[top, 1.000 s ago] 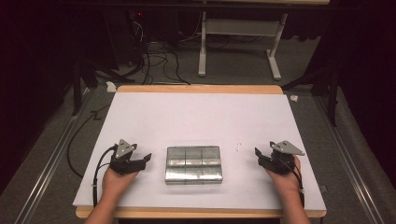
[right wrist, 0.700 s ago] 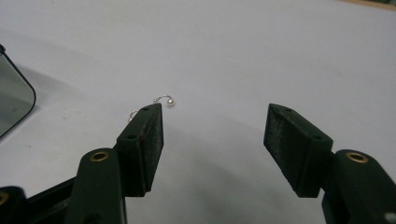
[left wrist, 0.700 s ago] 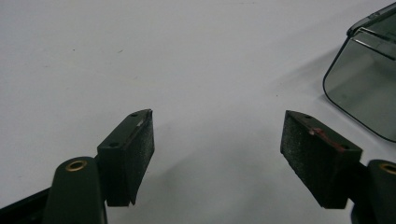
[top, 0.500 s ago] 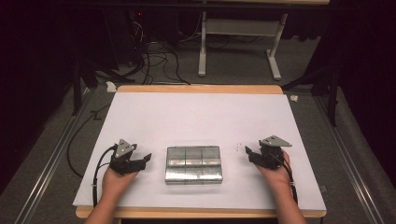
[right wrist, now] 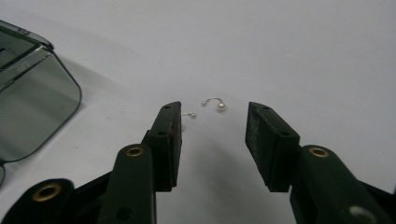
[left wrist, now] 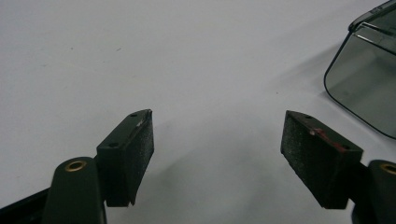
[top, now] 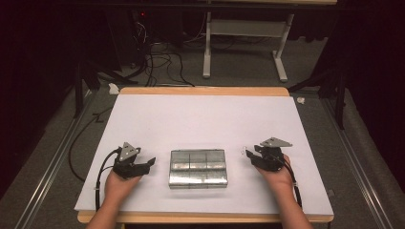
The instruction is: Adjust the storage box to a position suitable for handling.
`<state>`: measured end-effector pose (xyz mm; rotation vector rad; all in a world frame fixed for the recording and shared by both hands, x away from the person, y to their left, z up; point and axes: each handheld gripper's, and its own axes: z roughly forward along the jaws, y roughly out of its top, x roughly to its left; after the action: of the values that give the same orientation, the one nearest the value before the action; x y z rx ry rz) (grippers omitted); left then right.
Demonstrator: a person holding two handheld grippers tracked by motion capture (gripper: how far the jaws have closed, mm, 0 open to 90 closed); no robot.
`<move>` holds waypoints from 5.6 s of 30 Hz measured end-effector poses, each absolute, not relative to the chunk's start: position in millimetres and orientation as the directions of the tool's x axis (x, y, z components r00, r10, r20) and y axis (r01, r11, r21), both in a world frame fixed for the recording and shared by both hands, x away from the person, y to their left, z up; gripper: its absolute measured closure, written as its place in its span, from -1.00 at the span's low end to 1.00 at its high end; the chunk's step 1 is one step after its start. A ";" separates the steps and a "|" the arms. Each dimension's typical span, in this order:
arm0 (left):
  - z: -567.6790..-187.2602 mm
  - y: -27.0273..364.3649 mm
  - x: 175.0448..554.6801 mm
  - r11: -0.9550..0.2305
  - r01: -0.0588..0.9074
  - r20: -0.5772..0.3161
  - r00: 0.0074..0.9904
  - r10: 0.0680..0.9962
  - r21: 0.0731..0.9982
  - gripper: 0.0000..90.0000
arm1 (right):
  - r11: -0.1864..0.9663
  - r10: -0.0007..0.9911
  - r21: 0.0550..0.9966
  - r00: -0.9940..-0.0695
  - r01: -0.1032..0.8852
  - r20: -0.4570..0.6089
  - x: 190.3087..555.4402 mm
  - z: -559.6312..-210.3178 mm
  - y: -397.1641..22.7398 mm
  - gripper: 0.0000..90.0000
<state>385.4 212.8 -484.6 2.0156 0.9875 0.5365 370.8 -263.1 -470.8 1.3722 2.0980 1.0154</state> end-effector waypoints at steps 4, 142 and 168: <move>-484.6 212.0 384.7 -0.374 0.446 0.035 0.604 0.796 0.813 -0.42 | 0.266 0.892 0.757 -0.451 0.597 0.043 376.5 -469.9 -251.4 0.45; -485.2 208.5 384.0 -0.410 0.444 0.062 0.615 0.786 0.797 -0.39 | 0.202 0.938 0.732 -0.343 0.651 0.046 376.7 -466.3 -269.9 0.64; -485.4 207.8 384.2 -0.410 0.447 0.060 0.615 0.786 0.795 -0.40 | 0.264 0.927 0.694 -0.376 0.669 0.009 409.1 -475.1 -247.5 0.92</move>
<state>384.2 207.8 -485.4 2.0629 0.9676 0.5571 409.1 -247.5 -475.1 1.4479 2.1408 0.8721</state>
